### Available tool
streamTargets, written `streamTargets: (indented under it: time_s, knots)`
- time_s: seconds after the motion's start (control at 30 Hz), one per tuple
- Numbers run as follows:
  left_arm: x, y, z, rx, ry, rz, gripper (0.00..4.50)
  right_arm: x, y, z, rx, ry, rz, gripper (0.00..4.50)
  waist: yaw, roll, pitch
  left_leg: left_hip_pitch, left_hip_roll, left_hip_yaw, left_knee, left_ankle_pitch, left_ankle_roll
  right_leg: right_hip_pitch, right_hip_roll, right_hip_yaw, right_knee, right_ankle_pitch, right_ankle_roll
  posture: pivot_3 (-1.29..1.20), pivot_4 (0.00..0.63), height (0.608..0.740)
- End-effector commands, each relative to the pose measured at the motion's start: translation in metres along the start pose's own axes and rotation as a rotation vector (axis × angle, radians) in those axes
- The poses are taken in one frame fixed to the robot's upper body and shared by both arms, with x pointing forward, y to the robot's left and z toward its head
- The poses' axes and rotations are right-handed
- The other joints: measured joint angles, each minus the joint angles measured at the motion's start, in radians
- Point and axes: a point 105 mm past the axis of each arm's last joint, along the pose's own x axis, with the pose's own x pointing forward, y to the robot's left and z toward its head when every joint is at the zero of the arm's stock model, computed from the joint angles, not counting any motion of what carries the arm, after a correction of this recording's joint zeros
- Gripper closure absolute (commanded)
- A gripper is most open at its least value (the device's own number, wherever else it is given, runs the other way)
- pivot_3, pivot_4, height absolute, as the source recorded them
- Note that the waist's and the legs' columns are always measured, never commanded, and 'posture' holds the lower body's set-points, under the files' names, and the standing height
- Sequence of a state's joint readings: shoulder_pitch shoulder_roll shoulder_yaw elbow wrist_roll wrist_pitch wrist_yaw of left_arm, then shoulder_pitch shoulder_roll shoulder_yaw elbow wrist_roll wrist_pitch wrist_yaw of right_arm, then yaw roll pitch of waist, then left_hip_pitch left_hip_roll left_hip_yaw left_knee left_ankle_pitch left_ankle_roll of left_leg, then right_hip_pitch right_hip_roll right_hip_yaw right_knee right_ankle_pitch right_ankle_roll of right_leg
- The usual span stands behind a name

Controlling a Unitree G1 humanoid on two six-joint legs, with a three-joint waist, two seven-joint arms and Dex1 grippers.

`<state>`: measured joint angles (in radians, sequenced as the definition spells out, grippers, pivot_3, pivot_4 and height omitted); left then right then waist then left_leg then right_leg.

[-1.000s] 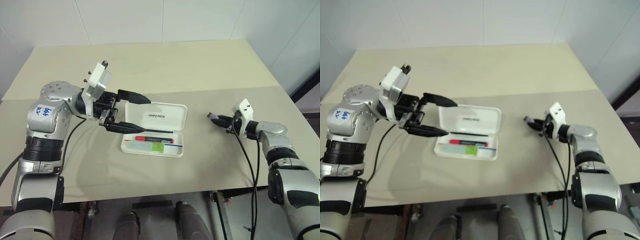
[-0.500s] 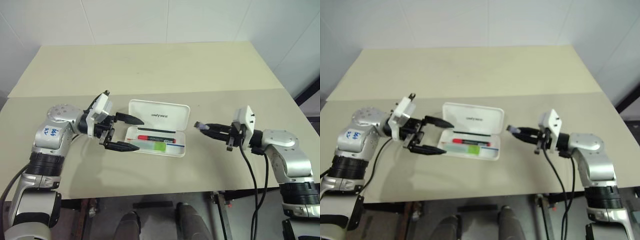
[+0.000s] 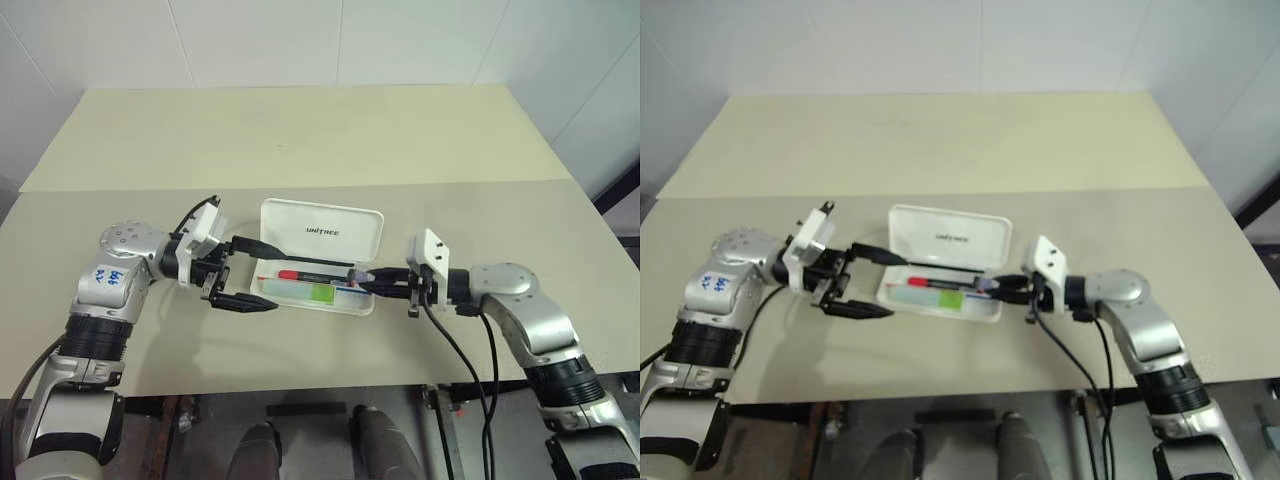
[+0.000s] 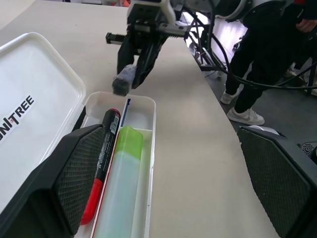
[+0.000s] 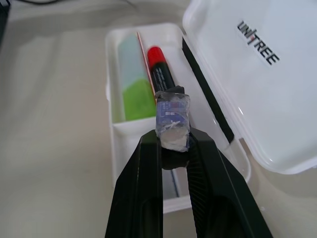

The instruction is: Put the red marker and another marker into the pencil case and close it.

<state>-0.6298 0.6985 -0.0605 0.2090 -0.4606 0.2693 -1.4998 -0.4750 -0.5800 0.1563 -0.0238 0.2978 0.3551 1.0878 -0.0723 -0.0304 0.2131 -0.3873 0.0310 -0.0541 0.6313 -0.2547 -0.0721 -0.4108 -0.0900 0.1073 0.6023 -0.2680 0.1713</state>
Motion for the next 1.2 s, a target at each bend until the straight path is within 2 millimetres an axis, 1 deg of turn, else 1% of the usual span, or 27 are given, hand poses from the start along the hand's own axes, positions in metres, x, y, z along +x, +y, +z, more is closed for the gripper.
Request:
streamTargets:
  time_s: [0.03, 0.17, 0.5, 0.7, 0.77, 0.8, 0.83, 0.9, 0.97, 1.07, 1.1, 1.2]
  knots:
    - [-0.001, -0.004, 0.003, 0.027, -0.004, -0.014, 0.0, 0.006, 0.002, 0.003, -0.059, 0.007, 0.054, 4.16, 0.0, 0.0, 0.0, 0.0, 0.0, 0.0, 0.0, 0.0, 0.0, 0.0, 0.0, 0.0, 0.0, 0.0, 0.0, 0.0, 0.15, 0.74]
    - [-0.002, -0.005, 0.003, 0.025, -0.004, -0.006, 0.0, 0.009, 0.006, 0.002, -0.055, 0.011, 0.09, 4.16, 0.004, 0.0, 0.0, 0.0, 0.0, 0.0, 0.0, 0.0, 0.0, 0.0, 0.0, 0.0, 0.0, 0.0, 0.0, 0.0, 0.15, 0.74]
    - [-0.003, -0.005, 0.004, 0.027, -0.005, 0.007, 0.0, 0.012, 0.01, -0.008, -0.041, 0.034, 0.113, 4.16, 0.016, 0.0, 0.0, 0.0, 0.0, 0.0, 0.0, 0.0, 0.0, 0.0, 0.0, 0.0, 0.0, 0.0, 0.0, 0.0, 0.15, 0.74]
    - [-0.002, -0.003, 0.007, 0.036, -0.003, 0.006, 0.0, 0.009, 0.009, -0.019, -0.04, 0.066, 0.117, 4.16, 0.017, 0.0, 0.0, 0.0, 0.0, 0.0, 0.0, 0.0, 0.0, 0.0, 0.0, 0.0, 0.0, 0.0, 0.0, 0.0, 0.15, 0.74]
    - [-0.002, -0.003, 0.008, 0.038, -0.002, 0.005, 0.0, 0.007, 0.008, -0.02, -0.047, 0.074, 0.119, 3.43, 0.017, 0.0, 0.0, 0.0, 0.0, 0.0, 0.0, 0.0, 0.0, 0.0, 0.0, 0.0, 0.0, 0.0, 0.0, 0.0, 0.15, 0.74]
    - [-0.002, -0.002, 0.008, 0.038, -0.001, 0.006, 0.0, 0.007, 0.008, -0.02, -0.048, 0.074, 0.118, 3.22, 0.017, 0.0, 0.0, 0.0, 0.0, 0.0, 0.0, 0.0, 0.0, 0.0, 0.0, 0.0, 0.0, 0.0, 0.0, 0.0, 0.15, 0.74]
    - [-0.002, -0.002, 0.008, 0.039, -0.001, 0.006, 0.0, 0.006, 0.007, -0.019, -0.052, 0.074, 0.117, 2.81, 0.017, 0.0, 0.0, 0.0, 0.0, 0.0, 0.0, 0.0, 0.0, 0.0, 0.0, 0.0, 0.0, 0.0, 0.0, 0.0, 0.15, 0.74]
    - [-0.002, -0.002, 0.008, 0.041, 0.0, 0.006, 0.0, 0.003, 0.007, -0.017, -0.056, 0.069, 0.123, 2.17, 0.017, 0.0, 0.0, 0.0, 0.0, 0.0, 0.0, 0.0, 0.0, 0.0, 0.0, 0.0, 0.0, 0.0, 0.0, 0.0, 0.15, 0.74]
    - [-0.001, -0.001, 0.009, 0.043, 0.0, 0.006, 0.0, 0.001, 0.004, -0.01, -0.079, 0.053, 0.12, 1.49, 0.017, 0.0, 0.0, 0.0, 0.0, 0.0, 0.0, 0.0, 0.0, 0.0, 0.0, -0.001, 0.0, 0.0, 0.0, 0.0, 0.15, 0.74]
    - [-0.001, 0.0, 0.009, 0.043, -0.002, 0.005, 0.0, 0.001, 0.001, -0.001, -0.103, 0.022, 0.112, 0.35, 0.016, 0.0, 0.0, 0.0, 0.0, 0.0, 0.0, 0.0, 0.0, 0.0, 0.0, -0.001, 0.0, 0.0, 0.0, 0.0, 0.15, 0.74]
    - [0.0, 0.0, 0.009, 0.042, -0.007, 0.008, 0.0, 0.0, 0.0, 0.006, -0.111, -0.003, 0.105, 0.04, 0.016, 0.0, 0.0, 0.0, 0.0, 0.0, 0.0, 0.0, 0.0, 0.0, 0.0, -0.001, 0.0, 0.0, 0.0, 0.0, 0.15, 0.74]
    - [0.0, 0.001, 0.01, 0.036, -0.013, 0.02, 0.0, -0.003, -0.001, 0.028, -0.143, -0.07, 0.094, 0.04, 0.017, 0.0, 0.0, 0.0, 0.0, 0.0, 0.0, 0.0, 0.0, 0.0, 0.0, -0.001, 0.0, 0.0, 0.0, 0.0, 0.15, 0.74]
